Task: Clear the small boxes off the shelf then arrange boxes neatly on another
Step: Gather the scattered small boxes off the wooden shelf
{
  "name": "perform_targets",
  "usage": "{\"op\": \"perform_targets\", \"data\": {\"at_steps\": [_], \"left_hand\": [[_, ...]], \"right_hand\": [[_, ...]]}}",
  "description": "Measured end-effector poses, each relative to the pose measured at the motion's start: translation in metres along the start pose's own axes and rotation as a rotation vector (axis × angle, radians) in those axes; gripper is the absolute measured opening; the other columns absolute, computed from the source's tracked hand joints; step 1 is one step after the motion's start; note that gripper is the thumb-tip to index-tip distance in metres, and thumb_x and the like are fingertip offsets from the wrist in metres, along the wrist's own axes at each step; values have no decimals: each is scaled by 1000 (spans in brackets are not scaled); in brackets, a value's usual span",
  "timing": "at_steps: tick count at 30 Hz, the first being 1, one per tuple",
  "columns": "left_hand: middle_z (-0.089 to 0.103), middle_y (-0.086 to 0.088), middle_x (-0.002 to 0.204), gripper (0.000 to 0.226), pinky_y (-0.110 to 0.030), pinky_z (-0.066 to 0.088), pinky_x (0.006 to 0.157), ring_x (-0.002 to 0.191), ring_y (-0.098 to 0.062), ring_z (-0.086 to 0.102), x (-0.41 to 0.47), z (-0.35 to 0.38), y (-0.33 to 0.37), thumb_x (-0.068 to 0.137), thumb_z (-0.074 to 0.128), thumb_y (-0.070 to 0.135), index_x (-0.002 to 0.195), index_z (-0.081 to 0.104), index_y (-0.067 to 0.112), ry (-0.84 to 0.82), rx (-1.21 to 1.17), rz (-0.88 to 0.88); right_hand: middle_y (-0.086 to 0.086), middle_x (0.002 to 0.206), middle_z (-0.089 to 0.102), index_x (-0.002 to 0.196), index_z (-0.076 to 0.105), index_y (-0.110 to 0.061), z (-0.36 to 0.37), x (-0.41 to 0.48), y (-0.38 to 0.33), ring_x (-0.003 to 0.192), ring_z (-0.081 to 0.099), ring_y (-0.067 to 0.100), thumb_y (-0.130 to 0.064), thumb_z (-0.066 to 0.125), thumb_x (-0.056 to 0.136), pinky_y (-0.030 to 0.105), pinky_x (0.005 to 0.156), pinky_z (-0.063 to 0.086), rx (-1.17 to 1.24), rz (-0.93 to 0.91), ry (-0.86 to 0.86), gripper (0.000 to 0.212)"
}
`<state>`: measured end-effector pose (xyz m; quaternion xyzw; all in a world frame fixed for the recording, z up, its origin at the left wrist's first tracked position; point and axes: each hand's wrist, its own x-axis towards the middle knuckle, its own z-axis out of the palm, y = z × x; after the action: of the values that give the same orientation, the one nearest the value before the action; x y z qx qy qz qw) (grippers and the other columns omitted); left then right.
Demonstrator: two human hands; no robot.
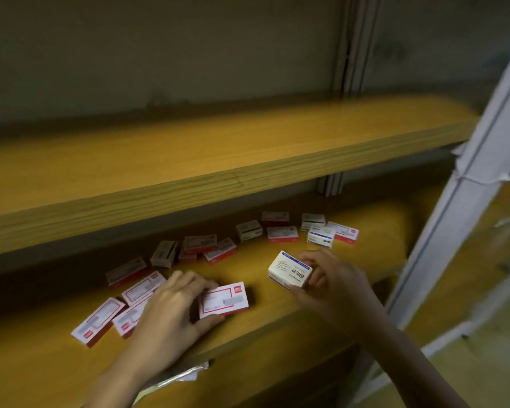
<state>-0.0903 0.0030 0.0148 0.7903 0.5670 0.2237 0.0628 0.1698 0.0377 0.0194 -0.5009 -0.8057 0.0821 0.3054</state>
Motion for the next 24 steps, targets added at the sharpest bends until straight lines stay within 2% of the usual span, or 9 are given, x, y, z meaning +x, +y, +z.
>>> {"op": "perform_targets", "data": {"at_steps": [2,5,8,10,14,18,24], "left_hand": [[49,21,104,43,-25,38,85,101,-3,43,12,5,21,73,59,55,111,53,35,-6,-18,45],[44,27,101,47,-22,39,81,100,1,42,30,20,57,69,50,63,109,51,39,-30,-40,110],[46,27,99,44,-23,40,76,97,-1,46,48,41,101,69,53,64,105,54,38,-38,-67,166],[48,28,98,39,-24,41,74,96,-1,47,57,57,135,69,56,62,102,51,42,-39,-87,180],[47,29,100,43,-23,42,75,97,2,44,72,89,206,66,52,62,105,50,44,-29,-95,182],[43,32,101,41,-14,40,73,98,7,40,86,123,275,71,63,53,108,46,47,-16,-111,178],[48,28,107,44,-10,39,74,101,8,39,115,164,358,73,63,53,112,47,42,-42,-127,172]], "right_hand": [[-11,113,55,119,49,-25,-17,-12,13,88,49,-9,-42,68,72,8,64,43,-7,34,21,53],[-5,118,55,118,49,-22,-45,-34,37,102,55,5,-40,71,71,15,68,51,22,62,40,54],[-4,114,57,114,52,-20,-77,-60,71,94,57,3,-38,71,72,16,66,53,13,70,68,50],[-6,111,58,113,53,-20,-101,-77,98,88,57,1,-36,71,72,13,63,52,9,90,77,47],[-5,109,58,112,55,-18,-152,-108,153,80,55,-4,-38,70,72,6,61,48,-20,95,54,48],[-6,104,59,111,57,-17,-197,-135,212,75,49,-15,-31,74,71,0,61,41,-16,104,77,46],[-5,108,60,115,54,-17,-248,-153,288,82,56,-3,-36,68,75,9,62,49,-46,123,49,46]]}}
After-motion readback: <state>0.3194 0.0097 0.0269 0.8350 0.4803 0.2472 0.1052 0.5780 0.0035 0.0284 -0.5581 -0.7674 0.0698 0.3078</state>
